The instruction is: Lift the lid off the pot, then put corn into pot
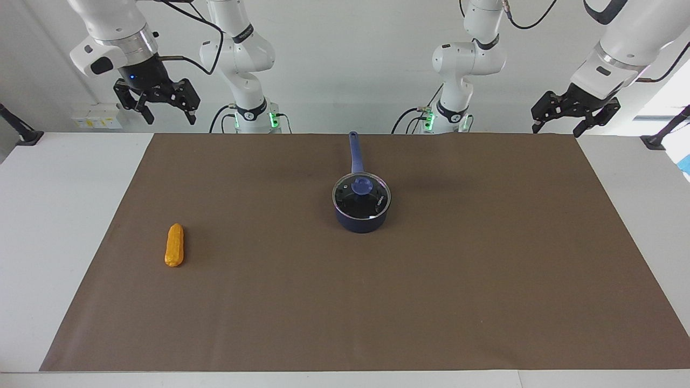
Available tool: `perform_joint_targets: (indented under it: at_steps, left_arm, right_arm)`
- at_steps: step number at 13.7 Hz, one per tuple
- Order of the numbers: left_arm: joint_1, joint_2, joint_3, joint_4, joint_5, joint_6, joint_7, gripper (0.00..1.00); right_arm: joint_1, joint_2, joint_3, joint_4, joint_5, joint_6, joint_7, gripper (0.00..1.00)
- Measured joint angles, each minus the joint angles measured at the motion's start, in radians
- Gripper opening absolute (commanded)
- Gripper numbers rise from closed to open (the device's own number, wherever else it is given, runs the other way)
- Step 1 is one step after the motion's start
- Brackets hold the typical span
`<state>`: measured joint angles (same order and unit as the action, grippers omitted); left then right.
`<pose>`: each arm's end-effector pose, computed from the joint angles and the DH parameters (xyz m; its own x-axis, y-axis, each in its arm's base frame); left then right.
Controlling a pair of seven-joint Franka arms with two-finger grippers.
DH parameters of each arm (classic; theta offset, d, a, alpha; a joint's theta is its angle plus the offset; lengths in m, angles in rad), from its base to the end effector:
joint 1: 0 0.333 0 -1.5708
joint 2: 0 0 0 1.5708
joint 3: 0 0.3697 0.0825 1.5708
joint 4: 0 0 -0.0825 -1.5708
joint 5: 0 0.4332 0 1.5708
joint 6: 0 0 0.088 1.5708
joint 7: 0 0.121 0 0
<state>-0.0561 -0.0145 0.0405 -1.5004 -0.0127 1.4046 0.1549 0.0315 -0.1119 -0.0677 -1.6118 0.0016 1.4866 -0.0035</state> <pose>0.5796 -0.0105 0.6951 0.9820 -0.1717 -0.0782 -0.1702 -0.9851 0.0256 0.5530 -0.0224 0.7003 0.9994 -0.0320 -0.0135 -0.0322 -0.9994 -0.0092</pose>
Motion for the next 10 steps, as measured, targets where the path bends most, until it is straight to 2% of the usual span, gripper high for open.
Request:
perform_joint_targets:
  at_steps: [10]
  left_arm:
    - [-0.001,-0.008,-0.003,-0.023,-0.002,-0.005,-0.004,1.0]
  right_arm:
    - [0.0,0.0,0.0,0.0,0.0,0.0,0.0,1.0]
